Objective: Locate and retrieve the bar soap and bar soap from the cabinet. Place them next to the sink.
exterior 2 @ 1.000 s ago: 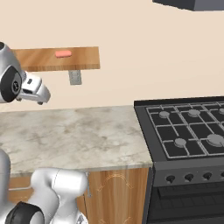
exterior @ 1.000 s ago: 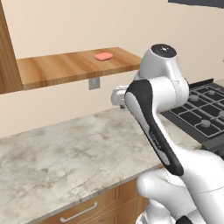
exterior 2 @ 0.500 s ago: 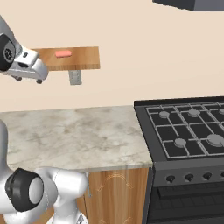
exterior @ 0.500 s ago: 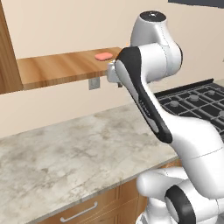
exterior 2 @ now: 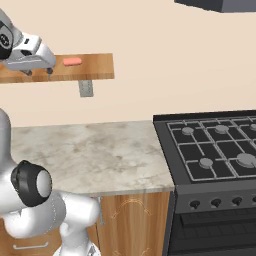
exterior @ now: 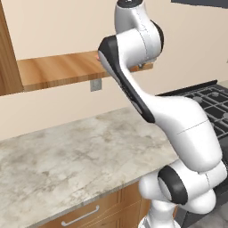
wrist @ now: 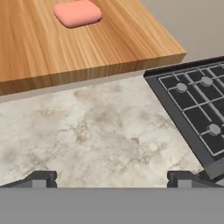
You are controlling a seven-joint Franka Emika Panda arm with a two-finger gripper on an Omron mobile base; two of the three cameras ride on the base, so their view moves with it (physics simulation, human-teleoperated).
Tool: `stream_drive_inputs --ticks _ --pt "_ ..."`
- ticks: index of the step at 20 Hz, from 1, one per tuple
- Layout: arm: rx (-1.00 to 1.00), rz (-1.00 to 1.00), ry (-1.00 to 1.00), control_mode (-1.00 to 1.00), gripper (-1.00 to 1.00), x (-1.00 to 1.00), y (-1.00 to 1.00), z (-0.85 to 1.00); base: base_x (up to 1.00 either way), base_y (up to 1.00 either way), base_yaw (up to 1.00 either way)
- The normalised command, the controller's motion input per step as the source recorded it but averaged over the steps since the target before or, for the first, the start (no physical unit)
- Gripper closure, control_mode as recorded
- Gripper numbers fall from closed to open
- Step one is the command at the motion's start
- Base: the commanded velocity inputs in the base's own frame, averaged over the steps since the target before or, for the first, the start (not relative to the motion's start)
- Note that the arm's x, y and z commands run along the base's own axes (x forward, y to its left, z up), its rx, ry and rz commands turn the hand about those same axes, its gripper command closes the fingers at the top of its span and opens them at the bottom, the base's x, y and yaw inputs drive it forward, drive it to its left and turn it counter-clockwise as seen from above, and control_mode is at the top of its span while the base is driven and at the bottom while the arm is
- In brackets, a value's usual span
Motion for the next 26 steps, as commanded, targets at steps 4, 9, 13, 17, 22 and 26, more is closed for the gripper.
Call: stream_drive_inputs --ticks 4,9,13,17,22,26 --pt "-0.05 -0.13 0.0 -1.0 -1.0 0.72 0.13 0.02 0.0 0.0 0.0" --pt "0.02 -0.23 -0.02 -1.0 -1.0 0.67 0.08 0.0 0.0 0.0 0.0" --pt "0.04 -0.23 -0.03 -1.0 -1.0 0.65 0.05 0.0 0.0 0.0 0.0" --pt "0.11 -0.21 0.0 -1.0 -1.0 0.6 0.0 0.0 0.0 0.0 0.0" --pt "0.1 -0.18 0.0 -1.0 -1.0 0.64 0.0 0.0 0.0 0.0 0.0" --pt "0.01 -0.11 0.0 -1.0 -1.0 0.6 0.13 0.0 0.0 0.0 0.0"
